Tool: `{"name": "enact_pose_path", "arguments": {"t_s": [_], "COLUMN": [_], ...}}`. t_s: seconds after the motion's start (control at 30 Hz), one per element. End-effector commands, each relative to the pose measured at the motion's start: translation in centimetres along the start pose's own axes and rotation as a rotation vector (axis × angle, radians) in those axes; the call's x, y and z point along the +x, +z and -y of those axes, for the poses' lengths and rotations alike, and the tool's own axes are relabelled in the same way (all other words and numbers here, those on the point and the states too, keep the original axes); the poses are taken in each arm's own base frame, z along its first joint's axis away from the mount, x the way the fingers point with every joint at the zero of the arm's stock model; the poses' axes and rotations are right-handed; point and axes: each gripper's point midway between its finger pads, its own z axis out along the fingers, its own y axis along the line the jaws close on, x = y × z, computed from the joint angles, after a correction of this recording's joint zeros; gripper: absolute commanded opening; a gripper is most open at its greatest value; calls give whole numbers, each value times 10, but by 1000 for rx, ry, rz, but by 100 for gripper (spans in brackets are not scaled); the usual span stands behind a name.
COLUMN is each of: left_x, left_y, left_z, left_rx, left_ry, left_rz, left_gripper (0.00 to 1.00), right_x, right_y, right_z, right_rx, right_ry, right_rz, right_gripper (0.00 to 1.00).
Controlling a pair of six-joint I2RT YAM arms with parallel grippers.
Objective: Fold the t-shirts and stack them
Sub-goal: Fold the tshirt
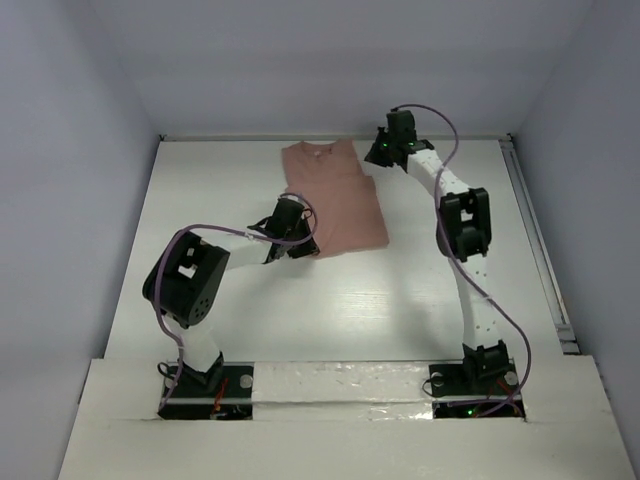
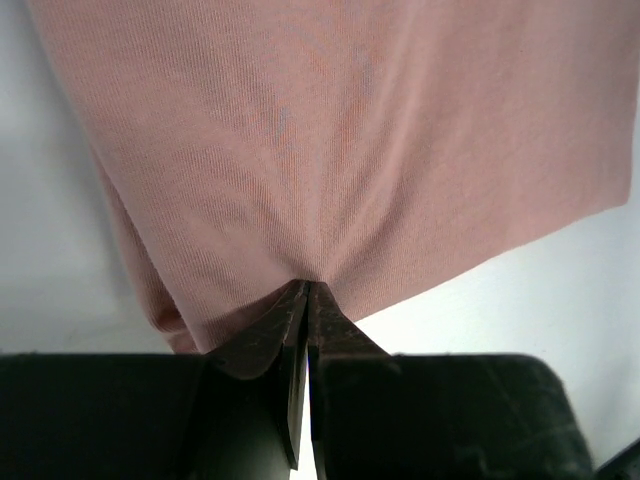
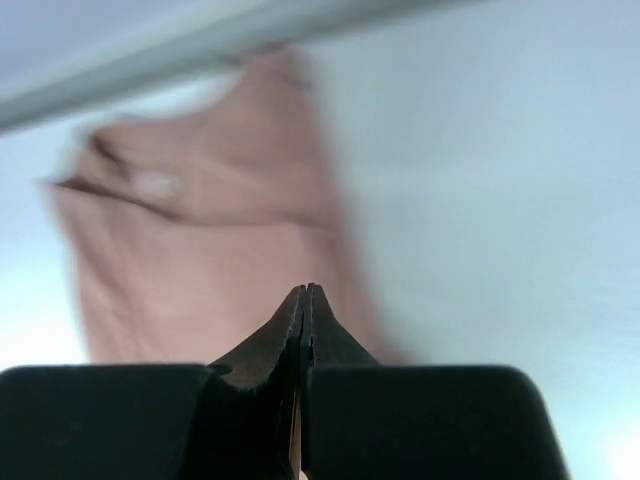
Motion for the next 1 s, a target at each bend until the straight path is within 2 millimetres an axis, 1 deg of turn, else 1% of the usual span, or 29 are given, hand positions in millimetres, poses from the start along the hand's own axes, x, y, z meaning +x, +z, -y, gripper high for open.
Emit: {"name": "enact_pose_path", "arguments": {"t_s": [0.0,0.03,0.07,0.13,0.17,0.2,0.23,0.27,0.3,0.37,0.4,0.43,0.47,0.5,0.53,0.57,0.6,0.63,0.67,0.7,0.73,0.77,0.8,0.83,0.87,0.9,0.97], "left_x": [36,33,31,21,17,13,6,1,-7,-16,-23,-26,-25,-22,-19,-11,-3,3,5,13,9,12,15,15,9,13,12], "left_y": [-17,-20,-24,-32,-35,-39,-44,-47,-50,-58,-59,-60,-58,-54,-48,-46,-42,-40,-39,-39,-42,-42,-44,-45,-45,-46,-46], "left_z": [-51,-49,-49,-41,-38,-32,-25,-20,-18,-3,0,-1,-1,-8,-17,-17,-26,-30,-37,-44,-50,-56,-68,-75,-83,-90,-90], "left_rx": [-210,-210,-214,-203,-198,-187,-167,-159,-150,-103,-88,-81,-79,-89,-103,-87,-90,-94,-109,-120,-136,-152,-183,-200,-205,-209,-189], "left_ry": [68,74,79,88,86,85,83,79,65,38,23,5,-1,-27,-46,-52,-70,-78,-92,-99,-113,-115,-128,-133,-153,-156,-159], "left_rz": [-132,-123,-122,-92,-82,-73,-54,-40,-19,14,34,42,39,31,15,-11,-23,-35,-35,-42,-18,-16,-14,-7,14,12,18], "left_gripper": [0,0,0,0,0,0,0,0,0,2,4,6,6,6,5,5,4,2,1,0,0,0,0,0,0,0,0], "right_x": [-14,13,10,28,72,65,81,118,122,141,156,157,165,171,175,177,178,185,193,200,207,221,228,234,244,244,248], "right_y": [-48,-52,-77,-102,-109,-140,-152,-161,-176,-190,-195,-201,-205,-207,-212,-215,-216,-217,-212,-207,-203,-196,-194,-193,-195,-196,-198], "right_z": [-2,12,-6,-9,4,-12,-14,-6,-9,-9,-1,-3,-4,-1,-5,-10,-11,-8,-3,5,12,27,35,41,49,54,61], "right_rx": [-3,16,-44,-79,-88,-140,-162,-164,-181,-218,-204,-216,-236,-231,-238,-258,-268,-268,-256,-229,-209,-161,-136,-115,-89,-67,-42], "right_ry": [-70,-68,-68,-46,-13,-9,2,18,17,34,48,48,52,56,50,39,40,51,66,69,77,92,99,109,123,120,118], "right_rz": [17,-49,-58,-95,-164,-130,-154,-235,-243,-294,-320,-320,-351,-375,-388,-389,-390,-408,-431,-441,-456,-478,-483,-489,-498,-481,-473], "right_gripper": [0,0,0,0,0,0,0,0,0,0,0,0,0,0,0,0,0,0,0,0,0,0,0,0,0,0,0]}}
